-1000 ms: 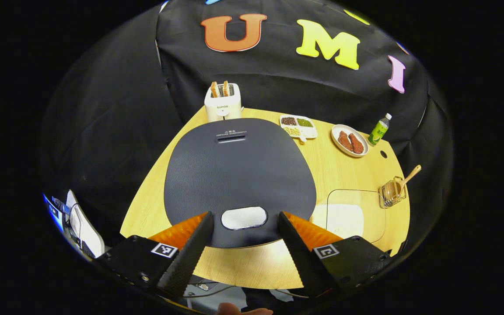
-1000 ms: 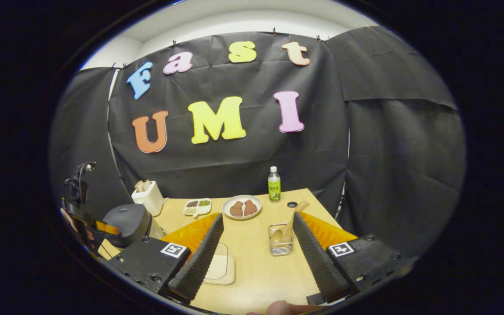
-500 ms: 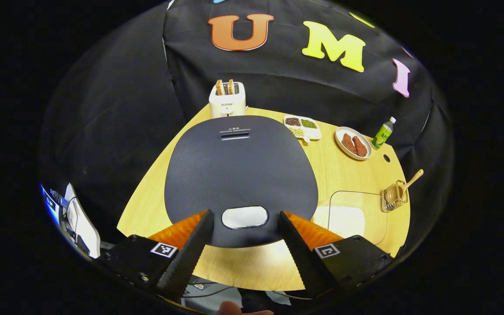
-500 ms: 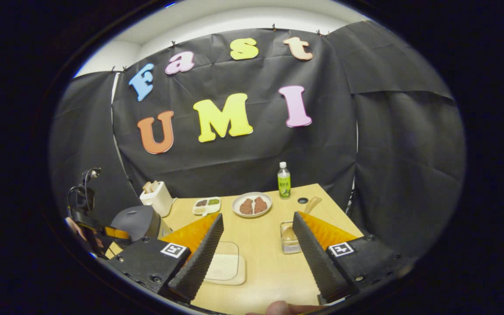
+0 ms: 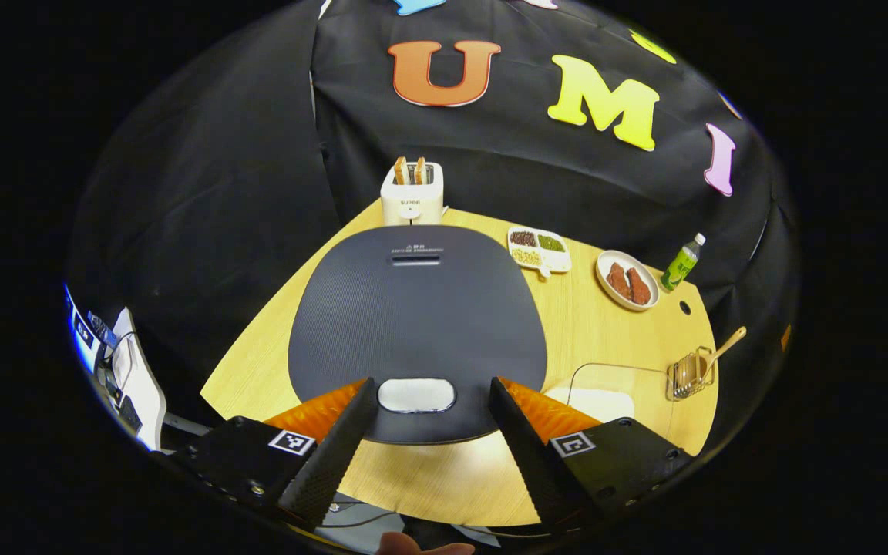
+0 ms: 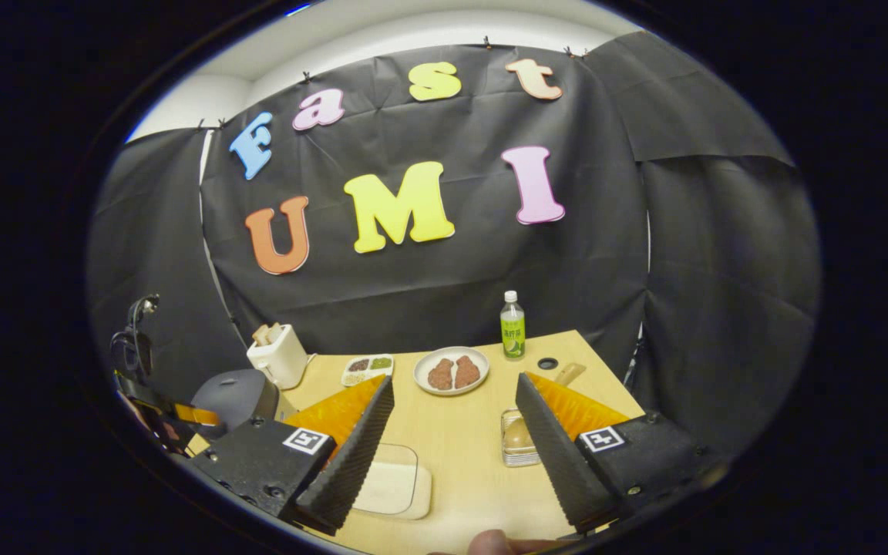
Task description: Close the left gripper, press the button to open the rice cooker; take a wooden spoon from the chopstick holder with the right hand, scoop a spoonful of rice and pour it into the rice cooker, then put the wooden spoon back into the chopstick holder.
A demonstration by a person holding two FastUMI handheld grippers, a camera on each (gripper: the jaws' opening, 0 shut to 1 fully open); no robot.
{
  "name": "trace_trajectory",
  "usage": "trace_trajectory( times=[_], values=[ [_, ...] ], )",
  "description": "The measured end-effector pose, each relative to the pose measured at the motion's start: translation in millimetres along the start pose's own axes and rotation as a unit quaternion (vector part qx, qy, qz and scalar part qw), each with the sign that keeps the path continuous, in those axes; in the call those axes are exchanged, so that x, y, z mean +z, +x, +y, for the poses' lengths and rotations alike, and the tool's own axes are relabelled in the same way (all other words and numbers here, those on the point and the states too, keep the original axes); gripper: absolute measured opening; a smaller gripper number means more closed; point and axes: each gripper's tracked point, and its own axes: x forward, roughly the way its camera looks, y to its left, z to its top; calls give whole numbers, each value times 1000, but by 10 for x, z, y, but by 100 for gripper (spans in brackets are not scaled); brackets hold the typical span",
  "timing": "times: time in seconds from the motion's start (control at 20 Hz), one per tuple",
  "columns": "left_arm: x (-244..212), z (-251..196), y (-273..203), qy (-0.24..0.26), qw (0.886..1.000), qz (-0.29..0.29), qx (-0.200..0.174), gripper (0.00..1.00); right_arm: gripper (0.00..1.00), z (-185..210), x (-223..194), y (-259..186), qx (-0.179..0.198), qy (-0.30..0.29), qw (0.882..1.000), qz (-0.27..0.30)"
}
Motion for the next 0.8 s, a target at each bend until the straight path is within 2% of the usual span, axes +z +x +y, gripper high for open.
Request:
trace_trajectory(
  times=[0.05,0.2,0.25,0.3,0.4,0.5,0.55,0.6,0.65,0.7,0.75,0.8],
  values=[
    [80,-55,-56,-2,1000,-15,-2,95,100,-20,41,24,1,-1,1000,-2],
    [393,-319,-346,4,996,-81,-31,95,100,17,171,-25,4,-7,1000,-19],
    [502,-396,-478,16,993,-106,-40,95,94,42,227,-77,4,-11,1000,-28],
    [608,-450,-626,29,989,-134,-48,95,100,86,289,-148,5,-14,999,-40],
    [800,-602,-971,44,978,-189,-75,95,100,201,395,-361,4,-18,998,-61],
    [923,-710,-1315,55,962,-246,-104,95,100,302,473,-624,1,-21,997,-80],
    [935,-710,-1449,61,956,-263,-110,95,94,342,494,-761,-3,-23,996,-85],
    [881,-694,-1590,64,952,-274,-116,95,100,372,488,-914,-7,-22,996,-88],
    [825,-696,-1723,66,948,-285,-125,95,100,414,502,-1071,-8,-20,996,-92],
    [778,-702,-1890,66,944,-294,-132,89,100,465,519,-1229,-8,-19,995,-98],
    [708,-703,-2034,68,940,-302,-141,95,100,513,526,-1385,-9,-21,994,-104],
    [620,-714,-2179,74,935,-313,-149,95,100,541,515,-1531,-11,-27,994,-110]
  ],
)
